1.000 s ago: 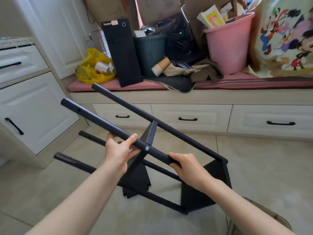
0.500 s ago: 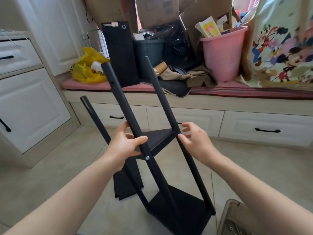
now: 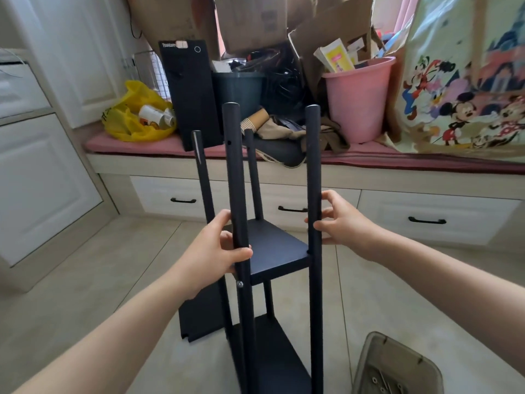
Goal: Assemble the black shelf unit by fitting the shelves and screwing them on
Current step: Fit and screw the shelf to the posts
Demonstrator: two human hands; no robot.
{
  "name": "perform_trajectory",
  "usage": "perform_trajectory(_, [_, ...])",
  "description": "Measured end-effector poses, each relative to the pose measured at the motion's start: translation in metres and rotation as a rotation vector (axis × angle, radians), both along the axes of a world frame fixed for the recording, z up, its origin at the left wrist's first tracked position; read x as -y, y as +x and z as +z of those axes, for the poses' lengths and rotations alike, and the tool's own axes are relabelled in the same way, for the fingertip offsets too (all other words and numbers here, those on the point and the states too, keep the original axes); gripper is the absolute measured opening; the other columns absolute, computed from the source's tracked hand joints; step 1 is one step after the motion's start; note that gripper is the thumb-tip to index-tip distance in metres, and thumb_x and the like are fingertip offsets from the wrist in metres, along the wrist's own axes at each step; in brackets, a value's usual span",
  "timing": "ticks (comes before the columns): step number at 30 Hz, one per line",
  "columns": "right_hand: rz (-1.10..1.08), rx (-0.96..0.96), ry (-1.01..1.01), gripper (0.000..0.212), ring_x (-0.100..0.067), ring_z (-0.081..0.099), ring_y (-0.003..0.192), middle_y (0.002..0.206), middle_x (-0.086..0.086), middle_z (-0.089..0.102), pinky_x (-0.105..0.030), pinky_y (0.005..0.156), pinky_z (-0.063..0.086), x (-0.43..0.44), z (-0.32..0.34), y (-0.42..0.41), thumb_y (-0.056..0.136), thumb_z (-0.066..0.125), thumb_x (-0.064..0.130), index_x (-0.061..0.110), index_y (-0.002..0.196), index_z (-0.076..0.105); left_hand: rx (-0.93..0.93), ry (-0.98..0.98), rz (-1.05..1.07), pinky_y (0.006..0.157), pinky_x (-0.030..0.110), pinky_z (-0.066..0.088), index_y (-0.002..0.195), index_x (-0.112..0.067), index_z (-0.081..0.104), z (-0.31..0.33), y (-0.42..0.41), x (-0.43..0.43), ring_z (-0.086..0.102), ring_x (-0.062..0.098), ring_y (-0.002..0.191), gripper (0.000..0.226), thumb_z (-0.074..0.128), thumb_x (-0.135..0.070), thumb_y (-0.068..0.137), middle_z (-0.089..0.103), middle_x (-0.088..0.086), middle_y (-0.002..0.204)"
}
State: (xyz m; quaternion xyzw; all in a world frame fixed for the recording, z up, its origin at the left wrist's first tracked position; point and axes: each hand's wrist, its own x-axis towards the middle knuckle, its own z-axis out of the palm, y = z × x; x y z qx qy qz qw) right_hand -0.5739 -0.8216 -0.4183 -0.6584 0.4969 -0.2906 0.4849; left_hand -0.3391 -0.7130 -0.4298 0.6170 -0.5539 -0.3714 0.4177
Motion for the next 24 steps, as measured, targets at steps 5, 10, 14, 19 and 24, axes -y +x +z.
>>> perform_trajectory(5, [-0.006,0.078,0.003,0.041,-0.025,0.067,0.101,0.112,-0.011,0.065,-0.043,0.082,0.061,-0.015,-0.003,-0.011,0.097,0.055,-0.002,0.028,0.124,0.046,0.046,-0.025,0.034,0.08,0.046,0.063,0.107,-0.042,0.055,-0.004,0.0,0.003,0.074,0.02,0.087,0.045,0.073,-0.004,0.09,0.073,0.007,0.093])
perform_trajectory(10, [0.014,0.049,-0.045,0.043,-0.022,0.07,0.092,0.113,-0.01,0.062,-0.034,0.075,0.062,-0.021,-0.003,-0.019,0.096,0.058,0.0,0.034,0.119,0.046,0.067,-0.04,0.044,0.084,0.041,0.061,0.109,-0.036,0.054,-0.012,0.001,0.008,0.073,0.017,0.092,0.043,0.072,-0.002,0.09,0.073,0.004,0.095])
perform_trajectory(14, [0.023,0.033,-0.048,0.044,-0.024,0.071,0.088,0.112,-0.013,0.061,-0.037,0.075,0.062,-0.027,-0.01,-0.029,0.093,0.061,-0.002,0.036,0.111,0.046,0.158,-0.083,0.041,0.07,0.013,0.053,0.115,-0.032,0.053,-0.021,-0.003,0.016,0.073,0.012,0.085,0.044,0.072,-0.001,0.09,0.07,0.002,0.1])
perform_trajectory(19, [0.047,0.025,-0.039,0.052,-0.028,0.071,0.09,0.11,-0.018,0.062,-0.038,0.076,0.063,-0.032,-0.021,-0.034,0.09,0.063,-0.005,0.038,0.115,0.047,0.256,-0.104,0.044,0.077,0.02,0.055,0.119,-0.028,0.048,-0.033,-0.007,0.022,0.07,0.014,0.095,0.046,0.069,0.001,0.091,0.068,-0.003,0.106])
perform_trajectory(24, [0.078,0.029,-0.045,0.054,-0.026,0.072,0.09,0.109,-0.015,0.064,-0.034,0.075,0.062,-0.034,-0.028,-0.033,0.092,0.062,-0.002,0.05,0.104,0.048,0.291,-0.098,0.071,0.079,0.025,0.057,0.112,-0.03,0.047,-0.045,-0.004,0.023,0.07,0.011,0.094,0.046,0.07,0.003,0.09,0.067,-0.01,0.104])
